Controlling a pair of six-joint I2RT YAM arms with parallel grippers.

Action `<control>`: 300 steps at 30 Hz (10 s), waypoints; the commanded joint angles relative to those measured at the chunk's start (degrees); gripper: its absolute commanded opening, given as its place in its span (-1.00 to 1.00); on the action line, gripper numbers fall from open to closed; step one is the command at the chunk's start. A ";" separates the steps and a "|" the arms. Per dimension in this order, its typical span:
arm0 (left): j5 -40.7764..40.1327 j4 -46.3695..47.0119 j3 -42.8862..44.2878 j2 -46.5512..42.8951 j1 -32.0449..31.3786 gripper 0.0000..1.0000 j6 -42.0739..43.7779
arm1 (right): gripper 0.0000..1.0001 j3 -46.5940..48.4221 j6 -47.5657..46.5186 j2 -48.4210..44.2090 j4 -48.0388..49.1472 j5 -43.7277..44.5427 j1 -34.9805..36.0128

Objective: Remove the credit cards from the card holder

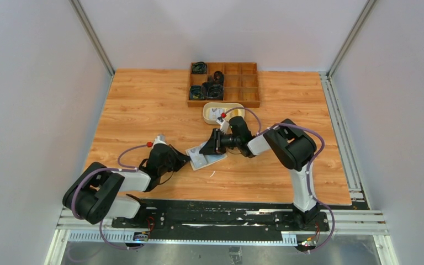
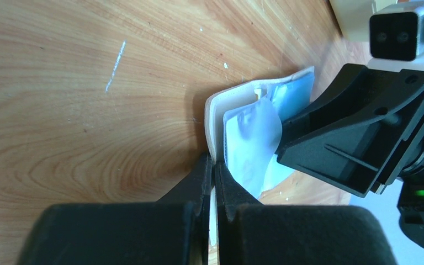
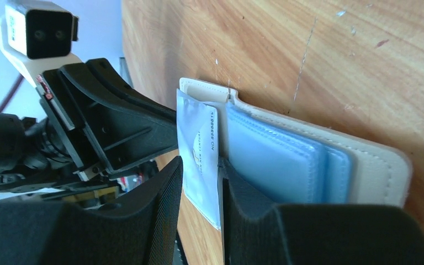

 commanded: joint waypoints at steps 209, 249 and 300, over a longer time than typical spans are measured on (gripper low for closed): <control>0.48 -29.73 30.32 8.68 -0.26 -1.00 20.10 | 0.32 9.96 -22.74 -13.90 -33.81 41.35 11.34; 0.35 -30.31 29.31 7.70 -0.22 -1.00 19.77 | 0.34 14.82 -36.00 -16.58 -59.50 73.53 9.64; -7.04 -30.25 20.62 16.52 -0.26 -1.00 19.79 | 0.24 4.11 -16.47 -9.51 -21.79 19.87 1.14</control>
